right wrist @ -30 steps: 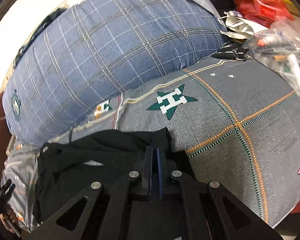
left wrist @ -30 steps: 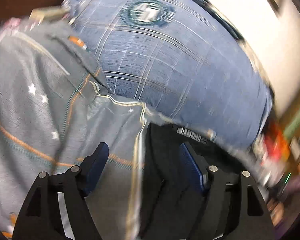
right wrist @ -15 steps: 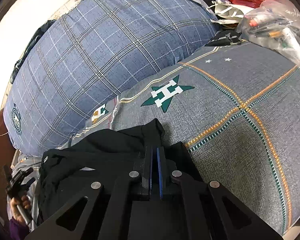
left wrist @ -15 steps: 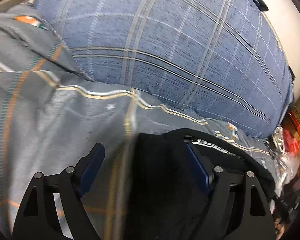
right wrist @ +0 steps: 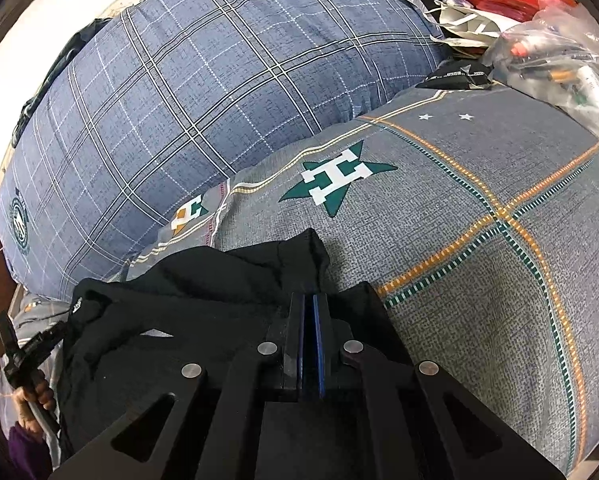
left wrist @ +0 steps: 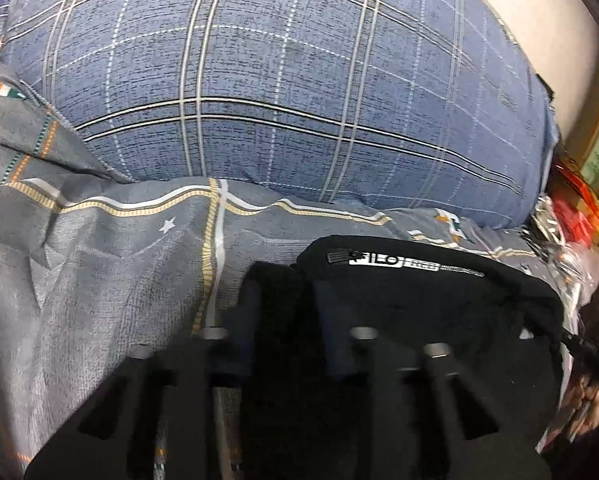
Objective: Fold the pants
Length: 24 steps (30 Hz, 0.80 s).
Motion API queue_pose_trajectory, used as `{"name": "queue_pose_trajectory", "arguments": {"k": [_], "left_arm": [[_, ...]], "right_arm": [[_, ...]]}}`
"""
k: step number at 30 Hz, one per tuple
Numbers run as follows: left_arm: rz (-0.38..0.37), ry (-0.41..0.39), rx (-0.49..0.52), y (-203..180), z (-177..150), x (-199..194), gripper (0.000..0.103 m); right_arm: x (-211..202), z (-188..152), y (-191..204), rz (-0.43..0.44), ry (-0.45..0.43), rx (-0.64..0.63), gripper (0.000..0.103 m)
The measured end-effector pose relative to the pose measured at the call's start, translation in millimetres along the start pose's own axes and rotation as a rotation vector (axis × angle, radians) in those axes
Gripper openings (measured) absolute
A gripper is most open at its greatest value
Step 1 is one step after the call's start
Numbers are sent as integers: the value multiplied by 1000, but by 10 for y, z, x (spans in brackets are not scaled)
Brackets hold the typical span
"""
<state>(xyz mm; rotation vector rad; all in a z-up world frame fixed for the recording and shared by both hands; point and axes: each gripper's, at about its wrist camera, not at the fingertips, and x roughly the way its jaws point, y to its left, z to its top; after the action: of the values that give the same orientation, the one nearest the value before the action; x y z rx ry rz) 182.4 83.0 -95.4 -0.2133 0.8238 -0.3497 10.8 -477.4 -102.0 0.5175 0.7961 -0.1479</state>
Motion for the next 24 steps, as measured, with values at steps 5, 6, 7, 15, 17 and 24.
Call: {"name": "queue_pose_trajectory", "arguments": {"k": [5, 6, 7, 15, 17, 24], "left_arm": [[5, -17, 43, -87, 3, -111, 6], [10, -21, 48, -113, -1, -136, 6], [9, -25, 49, -126, -2, -157, 5], [-36, -109, 61, -311, -137, -653, 4], [-57, -142, 57, -361, -217, -879, 3], [-123, -229, 60, -542, -734, -1707, 2]], "right_arm": [[5, 12, -4, -6, -4, 5, 4], [3, 14, 0, -8, -4, 5, 4], [-3, 14, 1, -8, -6, 9, 4], [-126, 26, 0, 7, -35, 23, 4], [-209, 35, -21, 20, -60, 38, 4], [-440, 40, -187, 42, -124, 98, 4]]}}
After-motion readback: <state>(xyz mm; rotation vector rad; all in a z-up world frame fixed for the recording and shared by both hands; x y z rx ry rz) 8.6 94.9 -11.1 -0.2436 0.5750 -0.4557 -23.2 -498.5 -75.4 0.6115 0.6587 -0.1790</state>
